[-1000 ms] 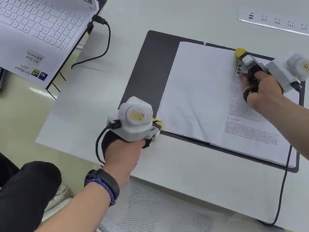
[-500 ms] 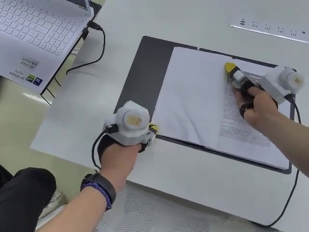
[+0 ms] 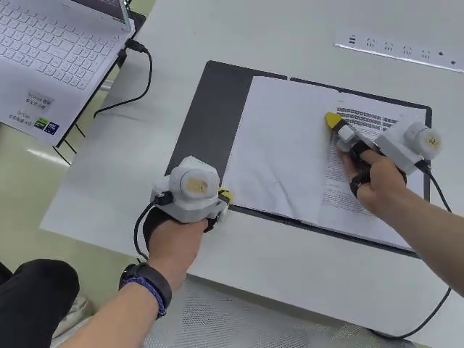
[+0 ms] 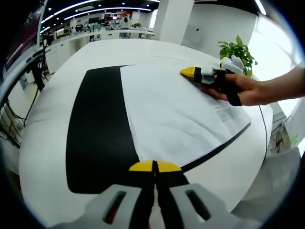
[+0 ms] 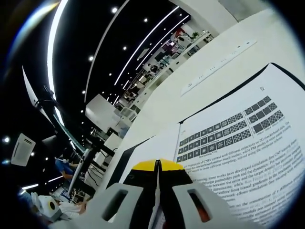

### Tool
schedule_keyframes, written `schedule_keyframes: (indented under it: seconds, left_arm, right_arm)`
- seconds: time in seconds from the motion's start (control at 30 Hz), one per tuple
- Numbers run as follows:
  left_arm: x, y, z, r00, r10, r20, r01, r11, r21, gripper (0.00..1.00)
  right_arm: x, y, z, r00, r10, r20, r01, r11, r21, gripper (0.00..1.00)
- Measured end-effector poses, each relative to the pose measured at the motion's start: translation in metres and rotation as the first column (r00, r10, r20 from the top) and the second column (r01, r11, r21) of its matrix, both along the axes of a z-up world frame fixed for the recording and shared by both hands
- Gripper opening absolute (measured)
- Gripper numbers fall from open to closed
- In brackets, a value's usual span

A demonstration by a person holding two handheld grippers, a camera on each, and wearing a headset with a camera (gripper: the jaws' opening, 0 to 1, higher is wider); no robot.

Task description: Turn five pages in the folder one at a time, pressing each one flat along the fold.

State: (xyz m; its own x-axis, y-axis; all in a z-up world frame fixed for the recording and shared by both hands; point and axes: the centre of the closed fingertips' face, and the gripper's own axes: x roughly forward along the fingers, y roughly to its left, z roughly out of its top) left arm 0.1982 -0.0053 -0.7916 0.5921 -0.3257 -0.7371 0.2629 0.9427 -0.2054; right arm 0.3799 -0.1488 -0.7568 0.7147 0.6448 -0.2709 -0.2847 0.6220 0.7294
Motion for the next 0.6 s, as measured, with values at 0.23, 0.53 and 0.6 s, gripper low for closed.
schedule_keyframes:
  seconds: [0.23,0.53,0.6]
  left_arm:
    - [0.000,0.000,0.000,1.000,-0.001,0.002,0.001,1.000,-0.003,0.00]
    - [-0.001,0.000,0.000,1.000,0.000,0.006,0.000,1.000,-0.001,0.00]
    - [-0.001,0.000,0.000,1.000,0.000,0.008,0.000,1.000,-0.001,0.00]
  right_arm:
    - [-0.019,-0.002,0.001,1.000,-0.004,0.003,0.004,1.000,0.016,0.00]
    - [-0.047,-0.004,0.000,1.000,0.011,0.011,-0.011,1.000,0.012,0.00]
    - [-0.054,-0.005,-0.001,1.000,0.010,0.012,-0.010,1.000,0.014,0.00]
